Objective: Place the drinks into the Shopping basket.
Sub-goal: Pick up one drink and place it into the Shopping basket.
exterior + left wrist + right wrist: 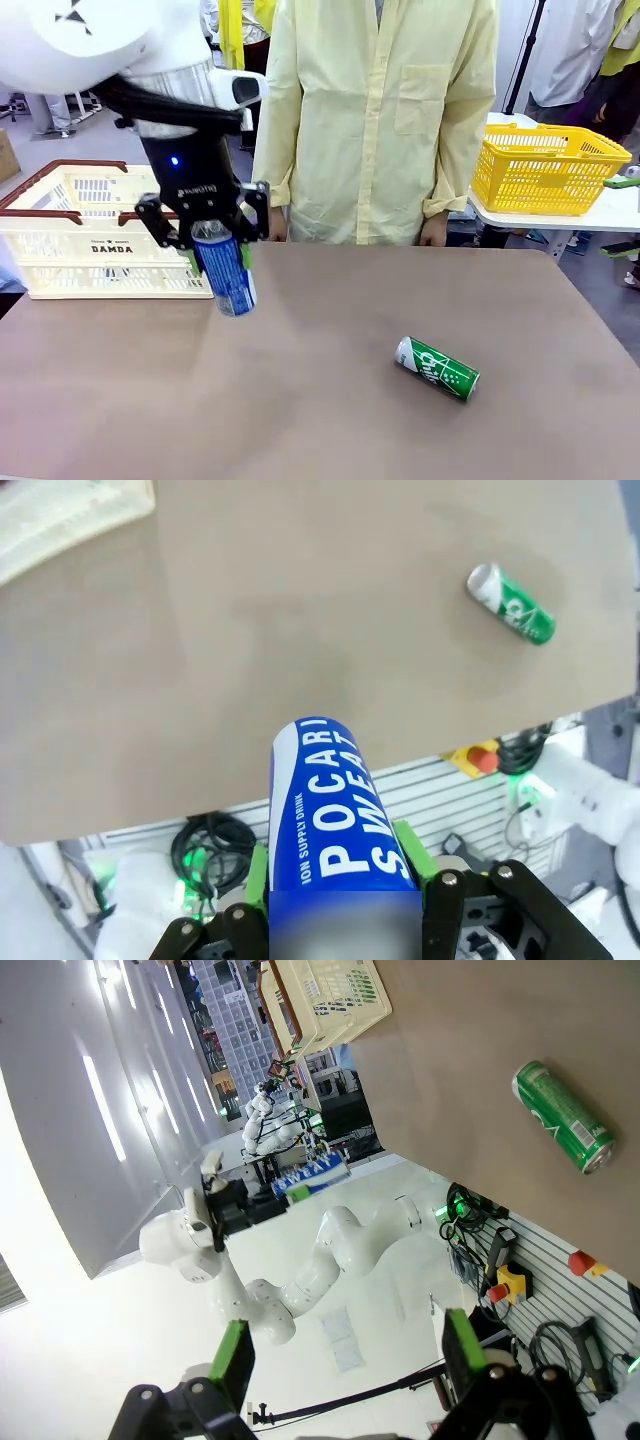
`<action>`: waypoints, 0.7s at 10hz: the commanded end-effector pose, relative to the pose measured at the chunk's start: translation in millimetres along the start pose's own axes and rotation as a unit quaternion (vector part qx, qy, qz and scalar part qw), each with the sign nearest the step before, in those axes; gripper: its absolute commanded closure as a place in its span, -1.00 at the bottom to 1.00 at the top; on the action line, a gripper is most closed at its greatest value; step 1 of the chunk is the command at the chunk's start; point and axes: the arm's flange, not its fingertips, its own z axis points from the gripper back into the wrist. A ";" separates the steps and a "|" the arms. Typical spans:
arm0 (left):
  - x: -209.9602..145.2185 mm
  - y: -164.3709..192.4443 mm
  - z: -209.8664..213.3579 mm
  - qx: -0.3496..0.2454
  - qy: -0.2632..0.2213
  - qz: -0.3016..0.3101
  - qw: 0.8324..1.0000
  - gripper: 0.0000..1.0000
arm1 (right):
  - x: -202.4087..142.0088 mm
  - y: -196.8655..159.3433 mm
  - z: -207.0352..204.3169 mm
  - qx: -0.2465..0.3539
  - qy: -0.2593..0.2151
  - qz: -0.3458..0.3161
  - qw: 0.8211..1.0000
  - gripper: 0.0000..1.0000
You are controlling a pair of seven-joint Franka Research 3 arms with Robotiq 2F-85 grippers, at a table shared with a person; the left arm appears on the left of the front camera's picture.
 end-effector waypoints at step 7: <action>223.9 194.5 63.1 0.009 -0.054 0.109 0.993 1.00 | -1.5 3.4 1.7 -0.003 0.002 -0.001 1.000 -1.00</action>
